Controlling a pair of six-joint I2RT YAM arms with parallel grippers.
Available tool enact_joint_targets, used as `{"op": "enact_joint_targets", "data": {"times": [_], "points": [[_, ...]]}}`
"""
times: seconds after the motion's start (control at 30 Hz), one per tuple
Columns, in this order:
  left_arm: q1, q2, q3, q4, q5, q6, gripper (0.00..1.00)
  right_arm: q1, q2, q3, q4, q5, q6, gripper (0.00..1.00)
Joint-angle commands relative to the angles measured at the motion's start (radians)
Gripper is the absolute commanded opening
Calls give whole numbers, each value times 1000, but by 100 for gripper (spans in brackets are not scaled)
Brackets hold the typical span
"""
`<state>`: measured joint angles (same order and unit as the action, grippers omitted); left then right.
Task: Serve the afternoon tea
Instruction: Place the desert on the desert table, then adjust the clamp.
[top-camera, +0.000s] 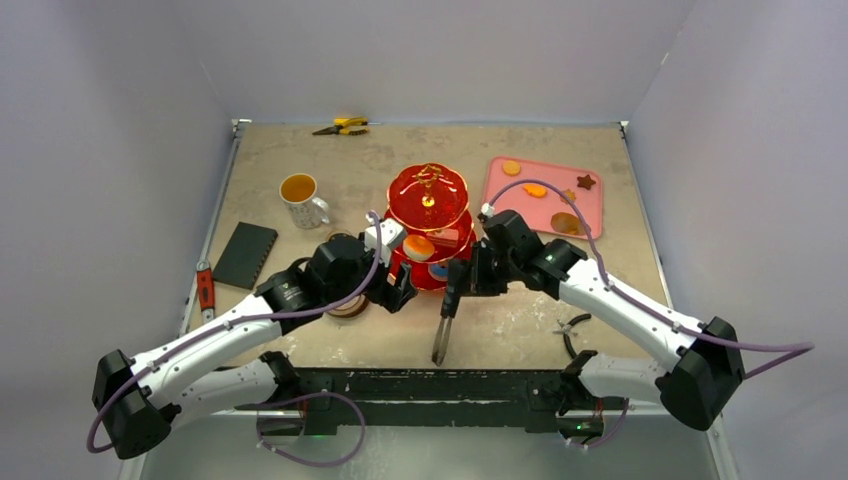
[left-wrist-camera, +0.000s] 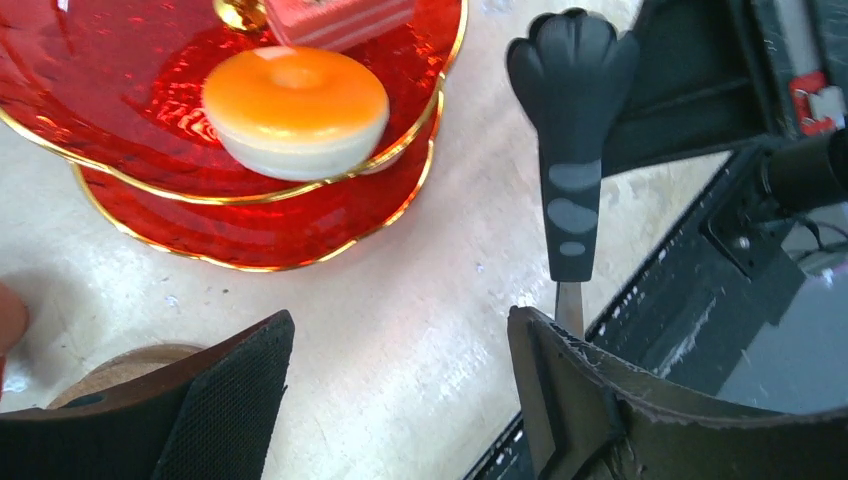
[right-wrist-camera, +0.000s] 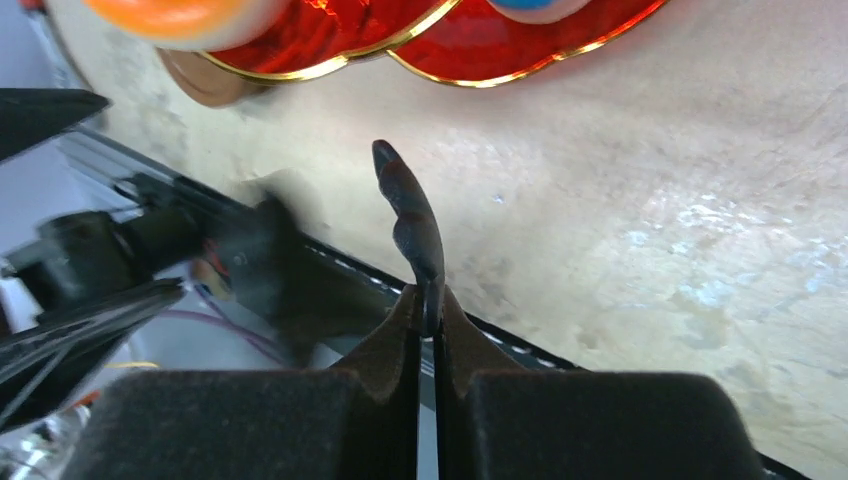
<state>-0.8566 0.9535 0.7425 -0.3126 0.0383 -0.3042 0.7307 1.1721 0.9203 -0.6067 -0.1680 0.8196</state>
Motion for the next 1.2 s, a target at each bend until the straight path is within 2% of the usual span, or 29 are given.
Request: {"op": "enact_joint_targets", "data": {"times": [0.0,0.17,0.43,0.67,0.77,0.93,1.17], "points": [[3,-40,-1,-40,131,92,78,-4,15,52,-90,-34,-130,0],[3,-38,48,-41,254,154,79,-4,-23,126,-145,5,-119,0],[-25,83,170,69,466,91,83,-4,-104,275,-166,7,-112,0],[-26,172,349,135,667,34,84,-4,-170,366,-68,-119,-226,0],[-25,188,406,141,734,23,79,-4,-178,377,-45,-148,-273,0],[-27,191,466,83,757,40,74,-4,-171,404,-27,-161,-300,0],[9,181,537,-51,651,157,77,-4,-160,441,-67,-136,-340,0]]}}
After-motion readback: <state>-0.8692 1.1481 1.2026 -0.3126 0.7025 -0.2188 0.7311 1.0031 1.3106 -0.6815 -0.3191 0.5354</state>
